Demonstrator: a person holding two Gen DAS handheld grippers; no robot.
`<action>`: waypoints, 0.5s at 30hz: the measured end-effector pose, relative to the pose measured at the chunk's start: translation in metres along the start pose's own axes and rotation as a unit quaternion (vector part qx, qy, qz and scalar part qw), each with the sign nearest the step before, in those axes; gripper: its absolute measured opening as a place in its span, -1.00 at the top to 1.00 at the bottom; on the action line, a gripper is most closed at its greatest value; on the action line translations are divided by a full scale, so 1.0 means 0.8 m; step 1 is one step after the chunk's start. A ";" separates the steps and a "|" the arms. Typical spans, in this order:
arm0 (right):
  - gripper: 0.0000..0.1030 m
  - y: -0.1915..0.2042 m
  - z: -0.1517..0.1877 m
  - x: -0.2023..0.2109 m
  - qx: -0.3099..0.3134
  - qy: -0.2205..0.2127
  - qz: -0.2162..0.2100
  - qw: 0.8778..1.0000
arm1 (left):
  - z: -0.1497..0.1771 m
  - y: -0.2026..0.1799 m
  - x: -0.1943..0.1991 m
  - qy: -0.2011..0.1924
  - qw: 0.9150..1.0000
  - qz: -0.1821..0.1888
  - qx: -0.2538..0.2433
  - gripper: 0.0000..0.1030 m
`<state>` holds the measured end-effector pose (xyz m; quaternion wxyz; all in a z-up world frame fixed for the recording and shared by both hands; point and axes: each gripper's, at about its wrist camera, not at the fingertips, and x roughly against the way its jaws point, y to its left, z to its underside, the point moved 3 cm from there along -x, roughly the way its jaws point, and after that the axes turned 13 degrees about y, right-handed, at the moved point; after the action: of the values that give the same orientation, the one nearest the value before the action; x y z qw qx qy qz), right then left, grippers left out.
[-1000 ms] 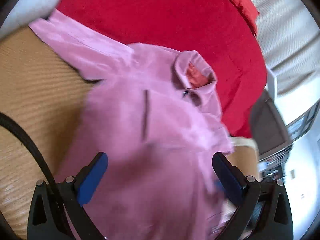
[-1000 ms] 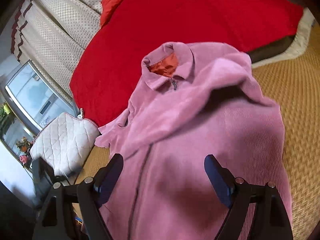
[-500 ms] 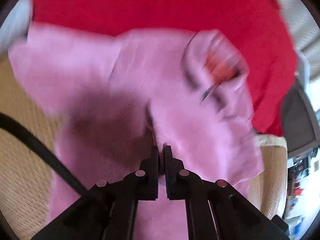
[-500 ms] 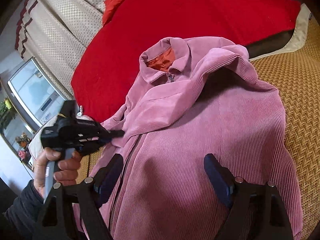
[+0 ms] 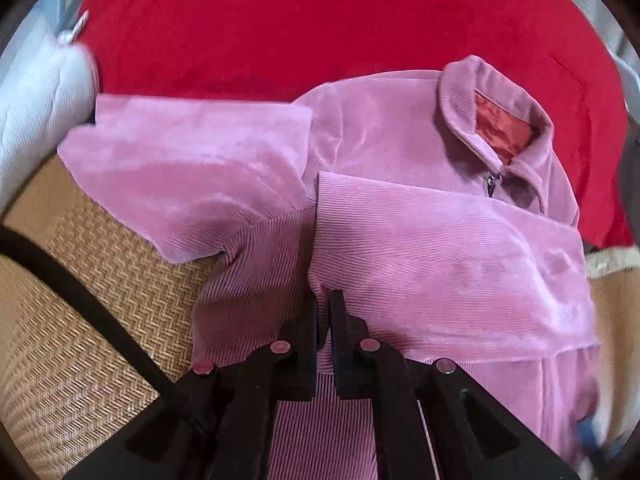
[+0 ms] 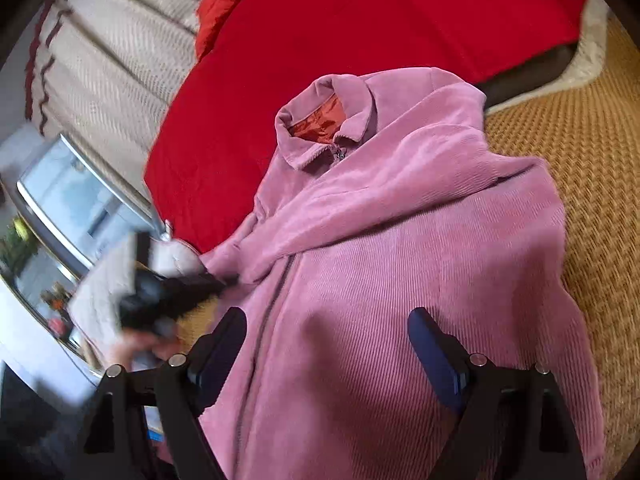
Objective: Fold large clothes
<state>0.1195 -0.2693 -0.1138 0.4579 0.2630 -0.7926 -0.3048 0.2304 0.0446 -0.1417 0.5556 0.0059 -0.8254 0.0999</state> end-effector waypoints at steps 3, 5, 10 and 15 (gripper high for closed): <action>-0.66 -0.008 -0.020 0.042 -0.030 -0.042 -0.031 0.998 | 0.004 0.003 0.000 -0.005 1.000 0.004 -0.008 0.88; -0.71 -0.020 -0.040 0.065 -0.052 -0.069 -0.032 0.996 | 0.007 0.014 -0.003 -0.007 1.000 0.016 -0.004 0.87; -0.78 -0.055 -0.106 0.061 -0.115 -0.048 -0.084 0.989 | 0.011 0.017 -0.004 -0.020 1.000 0.009 -0.015 0.87; -0.78 -0.083 -0.162 -0.012 -0.153 0.033 -0.064 0.986 | 0.009 0.016 0.002 -0.019 1.000 0.018 -0.011 0.82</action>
<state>0.2476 -0.3389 -0.1156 0.4980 0.2503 -0.7026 -0.4424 0.2216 0.0559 -0.1444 0.5382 -0.0130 -0.8366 0.1010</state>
